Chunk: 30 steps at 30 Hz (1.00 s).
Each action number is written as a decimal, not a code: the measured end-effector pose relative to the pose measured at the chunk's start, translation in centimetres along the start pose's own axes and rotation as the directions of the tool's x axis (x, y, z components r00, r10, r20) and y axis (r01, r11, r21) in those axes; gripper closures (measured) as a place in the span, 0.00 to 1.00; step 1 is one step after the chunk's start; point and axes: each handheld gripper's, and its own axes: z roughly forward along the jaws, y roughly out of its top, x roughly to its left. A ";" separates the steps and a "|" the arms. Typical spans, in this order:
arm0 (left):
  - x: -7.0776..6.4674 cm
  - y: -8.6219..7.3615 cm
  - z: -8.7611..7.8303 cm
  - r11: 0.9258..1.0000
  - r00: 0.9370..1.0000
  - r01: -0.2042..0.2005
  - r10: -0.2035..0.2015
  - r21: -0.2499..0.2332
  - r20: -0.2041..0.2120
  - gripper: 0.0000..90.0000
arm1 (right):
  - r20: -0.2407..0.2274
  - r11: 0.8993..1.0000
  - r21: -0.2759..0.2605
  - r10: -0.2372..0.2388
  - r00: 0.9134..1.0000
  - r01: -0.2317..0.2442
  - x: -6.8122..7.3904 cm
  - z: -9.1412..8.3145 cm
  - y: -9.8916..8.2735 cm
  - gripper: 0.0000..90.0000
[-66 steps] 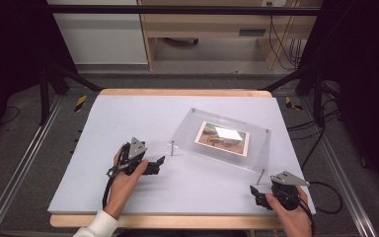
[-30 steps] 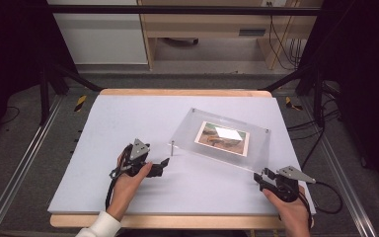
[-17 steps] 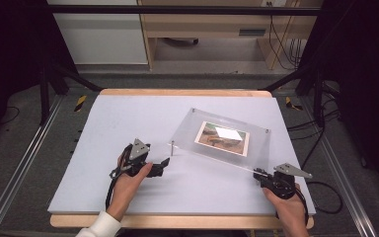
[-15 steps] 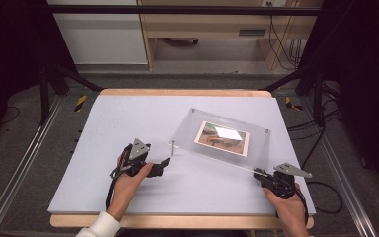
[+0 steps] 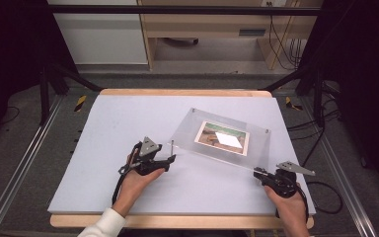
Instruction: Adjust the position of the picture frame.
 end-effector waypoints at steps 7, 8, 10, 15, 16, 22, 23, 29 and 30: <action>0.8 -0.1 1.8 1.000 0.999 0.018 -0.019 -0.011 -0.049 0.53 | -0.015 1.000 -0.011 0.021 1.000 -0.021 -0.1 -0.1 0.2 0.93; 1.0 -0.1 1.9 0.999 0.999 0.027 -0.028 -0.025 -0.046 0.58 | -0.018 1.000 -0.011 0.024 1.000 -0.024 -0.1 -0.1 0.2 0.93; 1.2 0.1 2.0 0.999 0.999 0.017 -0.018 -0.027 -0.040 0.64 | -0.021 0.999 -0.011 0.030 0.999 -0.030 -0.2 -0.2 0.2 0.93; 1.1 0.7 2.4 0.999 1.000 -0.003 0.002 -0.040 -0.018 0.74 | -0.040 0.998 -0.024 0.056 0.998 -0.057 -0.3 -0.3 0.3 0.93; 1.0 1.1 2.5 0.999 1.000 -0.001 0.001 -0.054 -0.009 0.76 | -0.042 0.998 -0.025 0.058 0.997 -0.059 -0.3 -0.3 0.3 0.93; 1.4 1.6 2.9 0.995 0.999 0.052 -0.052 -0.086 0.006 0.85 | -0.049 0.997 -0.034 0.060 0.997 -0.062 -0.4 -0.4 0.4 0.93; 1.4 1.7 2.8 0.993 0.998 0.068 -0.067 -0.092 0.014 0.86 | -0.051 0.997 -0.036 0.061 0.997 -0.063 -0.4 -0.4 0.4 0.93; 1.3 2.0 2.8 0.989 0.995 0.098 -0.096 -0.109 0.027 0.93 | -0.049 0.997 -0.052 0.053 0.997 -0.056 -0.4 -0.5 0.5 0.93; 1.3 2.0 2.8 0.989 0.995 0.098 -0.096 -0.109 0.027 0.94 | -0.049 0.997 -0.052 0.053 0.997 -0.056 -0.4 -0.5 0.5 0.93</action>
